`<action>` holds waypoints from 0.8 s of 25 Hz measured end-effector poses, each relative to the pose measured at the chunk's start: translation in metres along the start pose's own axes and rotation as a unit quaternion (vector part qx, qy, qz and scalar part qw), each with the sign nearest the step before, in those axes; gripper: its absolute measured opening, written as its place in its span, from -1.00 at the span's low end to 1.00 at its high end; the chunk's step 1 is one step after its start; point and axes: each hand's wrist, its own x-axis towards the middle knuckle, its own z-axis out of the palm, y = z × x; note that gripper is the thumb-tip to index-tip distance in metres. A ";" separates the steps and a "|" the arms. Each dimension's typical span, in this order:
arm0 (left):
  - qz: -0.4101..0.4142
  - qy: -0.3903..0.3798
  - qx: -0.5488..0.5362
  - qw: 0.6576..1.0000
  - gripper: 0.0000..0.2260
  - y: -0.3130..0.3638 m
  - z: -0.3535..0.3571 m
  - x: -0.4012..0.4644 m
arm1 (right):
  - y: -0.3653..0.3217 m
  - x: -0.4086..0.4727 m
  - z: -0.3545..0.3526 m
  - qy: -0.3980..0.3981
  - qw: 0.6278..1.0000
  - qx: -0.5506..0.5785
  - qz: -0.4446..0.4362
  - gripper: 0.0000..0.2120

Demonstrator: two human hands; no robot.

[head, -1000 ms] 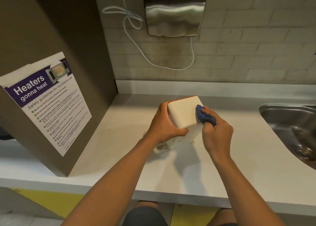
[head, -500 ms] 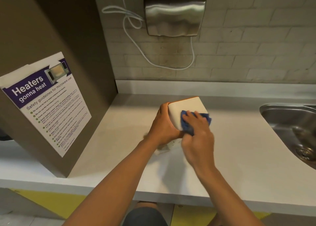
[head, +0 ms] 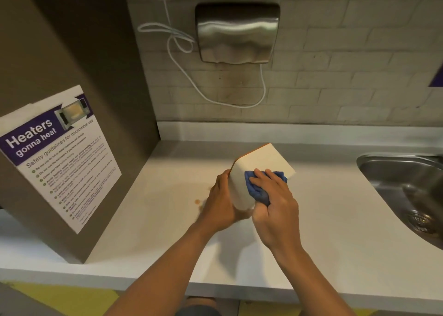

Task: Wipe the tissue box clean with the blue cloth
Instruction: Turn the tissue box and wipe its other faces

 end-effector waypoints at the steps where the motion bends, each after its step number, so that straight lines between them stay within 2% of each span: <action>1: -0.002 0.009 0.014 1.000 0.04 0.002 0.003 0.002 | 0.002 0.003 -0.002 0.007 1.000 0.017 0.008 -0.53; 5: 0.027 0.023 0.086 0.996 0.04 0.020 0.001 0.010 | 0.004 0.012 -0.016 0.038 0.995 0.079 0.041 -0.54; 8: 0.055 -0.002 0.152 0.987 -0.01 0.047 -0.019 0.016 | 0.015 0.031 -0.033 0.086 0.974 0.144 0.151 -0.55; 11: 0.060 -0.056 0.196 0.977 -0.04 0.062 -0.034 0.018 | 0.026 0.044 -0.044 0.071 0.955 0.191 0.214 -0.63; 16: 0.054 -0.089 0.232 0.967 -0.04 0.069 -0.037 0.015 | 0.029 0.044 -0.040 0.051 0.974 0.133 0.175 -0.68; 20: 0.123 -0.099 0.333 0.929 -0.04 0.080 -0.021 0.010 | 0.041 0.059 -0.047 0.073 0.989 0.053 0.121 -0.60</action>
